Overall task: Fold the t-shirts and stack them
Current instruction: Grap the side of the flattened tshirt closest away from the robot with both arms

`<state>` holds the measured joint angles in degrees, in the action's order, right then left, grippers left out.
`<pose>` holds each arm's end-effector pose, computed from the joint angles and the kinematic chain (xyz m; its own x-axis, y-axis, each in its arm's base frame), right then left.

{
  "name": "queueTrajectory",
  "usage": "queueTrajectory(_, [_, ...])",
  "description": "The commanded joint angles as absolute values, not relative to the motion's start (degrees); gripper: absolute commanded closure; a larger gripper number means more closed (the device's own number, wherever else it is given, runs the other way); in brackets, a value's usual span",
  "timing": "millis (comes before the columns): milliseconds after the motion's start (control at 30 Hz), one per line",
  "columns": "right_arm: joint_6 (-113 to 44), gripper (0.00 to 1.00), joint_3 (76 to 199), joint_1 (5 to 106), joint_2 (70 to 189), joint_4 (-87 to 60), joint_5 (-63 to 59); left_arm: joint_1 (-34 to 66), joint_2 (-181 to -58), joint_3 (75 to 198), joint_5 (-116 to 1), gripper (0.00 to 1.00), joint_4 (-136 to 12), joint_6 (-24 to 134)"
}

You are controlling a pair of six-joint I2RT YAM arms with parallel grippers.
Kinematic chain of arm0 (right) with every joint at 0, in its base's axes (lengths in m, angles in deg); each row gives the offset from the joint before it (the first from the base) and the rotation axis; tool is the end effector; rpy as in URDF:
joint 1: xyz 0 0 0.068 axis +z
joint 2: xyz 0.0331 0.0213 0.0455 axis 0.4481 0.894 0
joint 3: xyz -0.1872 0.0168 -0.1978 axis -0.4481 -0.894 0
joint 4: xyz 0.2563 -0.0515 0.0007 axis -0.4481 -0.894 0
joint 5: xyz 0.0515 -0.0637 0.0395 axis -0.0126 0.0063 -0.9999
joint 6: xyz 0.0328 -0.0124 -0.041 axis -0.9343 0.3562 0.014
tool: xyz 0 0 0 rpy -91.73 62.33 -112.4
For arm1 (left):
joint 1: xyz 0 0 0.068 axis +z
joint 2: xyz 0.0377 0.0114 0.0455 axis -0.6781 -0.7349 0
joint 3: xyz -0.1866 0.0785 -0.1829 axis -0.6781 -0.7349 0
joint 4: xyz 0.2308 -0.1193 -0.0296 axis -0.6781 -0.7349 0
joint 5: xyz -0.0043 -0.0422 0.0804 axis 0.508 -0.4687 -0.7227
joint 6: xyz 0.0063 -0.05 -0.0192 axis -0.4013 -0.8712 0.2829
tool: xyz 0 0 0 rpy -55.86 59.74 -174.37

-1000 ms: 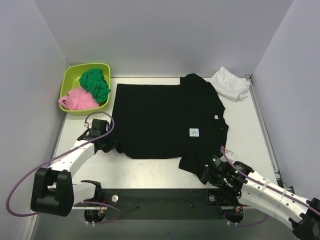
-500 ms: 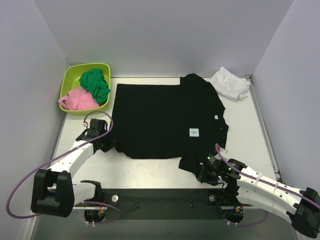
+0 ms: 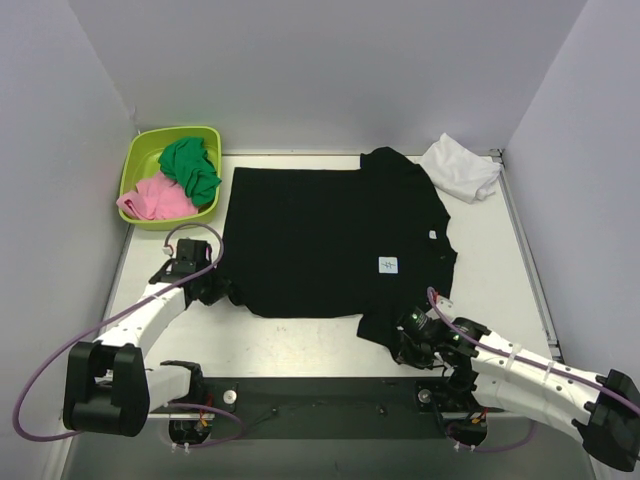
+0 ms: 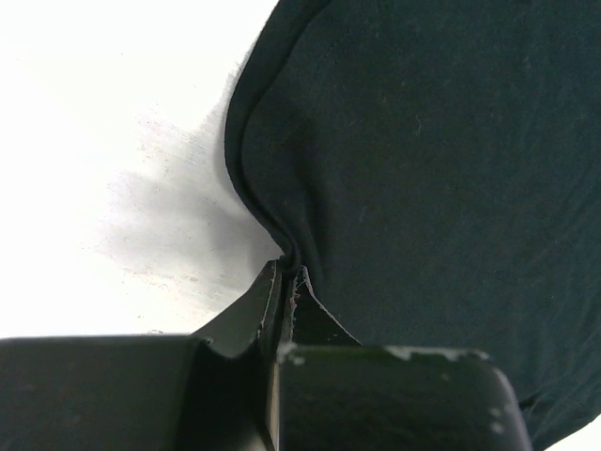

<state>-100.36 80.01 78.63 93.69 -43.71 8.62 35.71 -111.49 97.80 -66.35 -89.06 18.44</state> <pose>0.0857 0.1068 0.1486 -0.8920 0.4065 -0.1980 0.2690 0.8290 0.4903 0.2108 -0.0255 0.1756 -0.6522 -0.6739 -0.3471 -0.5592 0.7369 -0.3799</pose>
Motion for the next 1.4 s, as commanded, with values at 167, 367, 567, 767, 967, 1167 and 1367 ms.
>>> queueTrajectory(167, [-93.7, 1.0, 92.8, 80.0, 88.8, -60.1, 21.6, 36.5, -104.0, 101.2, -65.8, 1.0, -93.2, 20.7])
queueTrajectory(367, [-90.7, 1.0, 101.5, 80.0, 85.9, -67.5, 28.7, 37.1, -98.4, 102.5, -65.8, 1.0, -97.7, 21.0])
queueTrajectory(567, [-89.4, 1.0, 107.7, 80.0, 83.2, -71.6, 33.3, 37.7, -93.3, 104.2, -65.8, 1.0, -102.0, 21.4])
queueTrajectory(767, [-89.6, 1.0, 111.3, 80.0, 79.5, -75.9, 35.5, 38.5, -89.4, 105.7, -65.8, 1.0, -105.6, 21.8])
queueTrajectory(967, [-90.7, 1.0, 114.1, 80.0, 76.0, -80.6, 36.2, 38.7, -86.0, 106.4, -65.8, 1.0, -108.5, 22.1])
queueTrajectory(1167, [-90.2, 1.0, 115.3, 80.0, 75.8, -81.4, 36.8, 38.7, -86.2, 106.2, -64.5, 1.0, -108.2, 22.3])
queueTrajectory(1367, [-87.2, 1.0, 118.0, 79.9, 78.6, -78.5, 39.6, 38.8, -90.3, 106.4, -64.4, 1.0, -104.9, 22.3])
